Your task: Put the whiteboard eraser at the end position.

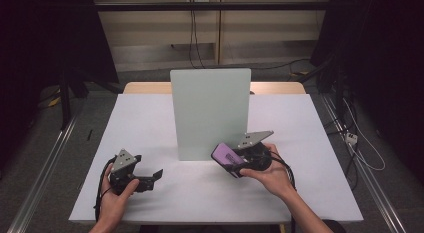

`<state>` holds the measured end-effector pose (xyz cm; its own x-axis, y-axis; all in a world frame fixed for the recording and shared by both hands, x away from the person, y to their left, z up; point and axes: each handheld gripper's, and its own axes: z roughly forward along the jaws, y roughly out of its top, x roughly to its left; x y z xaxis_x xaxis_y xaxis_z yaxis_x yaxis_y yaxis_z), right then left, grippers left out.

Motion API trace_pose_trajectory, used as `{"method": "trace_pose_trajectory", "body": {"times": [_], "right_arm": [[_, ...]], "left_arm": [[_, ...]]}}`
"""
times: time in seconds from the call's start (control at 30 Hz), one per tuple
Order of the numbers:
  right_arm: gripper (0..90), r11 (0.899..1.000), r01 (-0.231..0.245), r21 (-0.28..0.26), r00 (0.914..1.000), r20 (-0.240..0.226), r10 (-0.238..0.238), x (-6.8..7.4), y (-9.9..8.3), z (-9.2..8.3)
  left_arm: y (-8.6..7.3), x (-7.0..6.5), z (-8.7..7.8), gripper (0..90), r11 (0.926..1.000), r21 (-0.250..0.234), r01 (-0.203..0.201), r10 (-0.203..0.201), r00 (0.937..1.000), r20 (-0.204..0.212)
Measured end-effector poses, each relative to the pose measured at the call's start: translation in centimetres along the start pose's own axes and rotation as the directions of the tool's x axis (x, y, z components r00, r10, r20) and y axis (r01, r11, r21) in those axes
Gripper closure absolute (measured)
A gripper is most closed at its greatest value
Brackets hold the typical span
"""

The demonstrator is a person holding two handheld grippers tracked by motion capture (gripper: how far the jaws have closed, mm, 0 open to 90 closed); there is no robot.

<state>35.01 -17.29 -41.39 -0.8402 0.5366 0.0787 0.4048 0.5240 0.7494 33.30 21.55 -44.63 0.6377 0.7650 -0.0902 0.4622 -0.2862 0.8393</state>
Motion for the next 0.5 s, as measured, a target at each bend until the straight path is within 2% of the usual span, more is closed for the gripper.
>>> {"method": "trace_pose_trajectory", "body": {"times": [0.23, 0.5], "right_arm": [[41.5, 0.999, 0.002, 0.037, 0.9990, -0.044, 0.000, 0.30, 0.64, 0.39], [41.6, 0.997, 0.025, 0.070, 0.9978, -0.064, -0.020, 0.70, 0.86, 0.58]], "left_arm": [[-0.17, 0.34, -0.03, 4.9, 0.9999, 0.007, 0.015, -0.015, 0.9999, -0.005], [0.01, 0.11, 0.08, 5.0, 1.0000, 0.008, 0.001, -0.001, 1.0000, -0.005]]}}
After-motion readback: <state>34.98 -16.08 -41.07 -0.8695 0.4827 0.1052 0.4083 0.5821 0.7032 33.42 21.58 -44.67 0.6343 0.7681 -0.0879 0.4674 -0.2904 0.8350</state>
